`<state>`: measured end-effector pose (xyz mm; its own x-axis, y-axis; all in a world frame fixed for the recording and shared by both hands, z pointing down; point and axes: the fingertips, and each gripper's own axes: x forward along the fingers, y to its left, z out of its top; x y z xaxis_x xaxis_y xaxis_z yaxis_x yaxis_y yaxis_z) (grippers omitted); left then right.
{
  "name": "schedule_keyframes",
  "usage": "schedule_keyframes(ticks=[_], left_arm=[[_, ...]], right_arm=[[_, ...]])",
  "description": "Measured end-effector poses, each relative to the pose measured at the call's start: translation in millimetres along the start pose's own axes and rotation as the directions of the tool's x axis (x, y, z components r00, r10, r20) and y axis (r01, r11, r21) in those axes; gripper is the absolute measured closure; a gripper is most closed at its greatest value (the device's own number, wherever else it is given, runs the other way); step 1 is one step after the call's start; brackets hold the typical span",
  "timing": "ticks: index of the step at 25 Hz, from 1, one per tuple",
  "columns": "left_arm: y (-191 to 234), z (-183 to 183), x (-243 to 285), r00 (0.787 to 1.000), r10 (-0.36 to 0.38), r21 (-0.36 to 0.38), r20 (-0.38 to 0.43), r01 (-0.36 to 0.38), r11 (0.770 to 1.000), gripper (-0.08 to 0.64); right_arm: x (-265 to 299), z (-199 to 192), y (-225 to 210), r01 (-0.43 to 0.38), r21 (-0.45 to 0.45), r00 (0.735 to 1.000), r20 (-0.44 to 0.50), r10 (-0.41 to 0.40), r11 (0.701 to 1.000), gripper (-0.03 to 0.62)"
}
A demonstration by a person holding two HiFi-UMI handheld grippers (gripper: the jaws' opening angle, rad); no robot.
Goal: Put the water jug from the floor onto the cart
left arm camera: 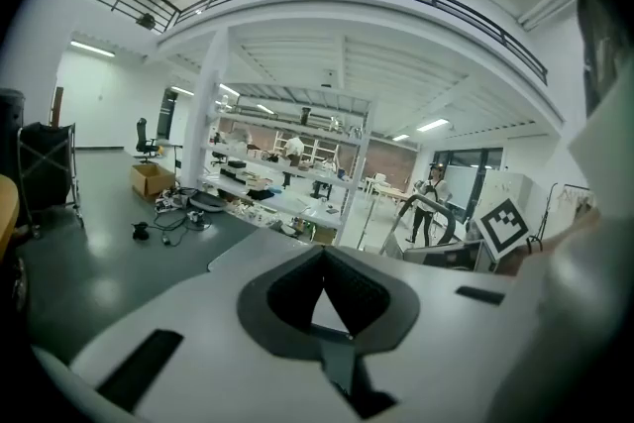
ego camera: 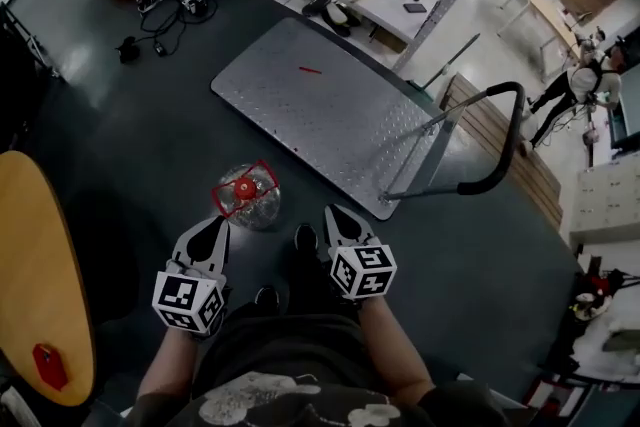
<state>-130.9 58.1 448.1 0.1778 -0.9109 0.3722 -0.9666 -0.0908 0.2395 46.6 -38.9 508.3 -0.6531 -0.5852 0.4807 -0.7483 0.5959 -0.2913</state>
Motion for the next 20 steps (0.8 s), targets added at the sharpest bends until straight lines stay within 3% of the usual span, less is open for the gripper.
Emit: schedule_keyframes(ticks=[11,20], left_arm=[[4.2,13.0,90.6,0.990,0.121,-0.023,-0.068,-0.123,0.992,0.551],[39.7,14.1,137.3,0.951,0.299,-0.114,-0.080,-0.306,0.945,0.552]], right_arm=[[80.9,2.6,-46.6,-0.153,-0.056,0.973,-0.182,0.141,0.987,0.601],[158.7,4.3,-64.9,-0.255,-0.078,0.935,-0.275,0.225,0.964,0.601]])
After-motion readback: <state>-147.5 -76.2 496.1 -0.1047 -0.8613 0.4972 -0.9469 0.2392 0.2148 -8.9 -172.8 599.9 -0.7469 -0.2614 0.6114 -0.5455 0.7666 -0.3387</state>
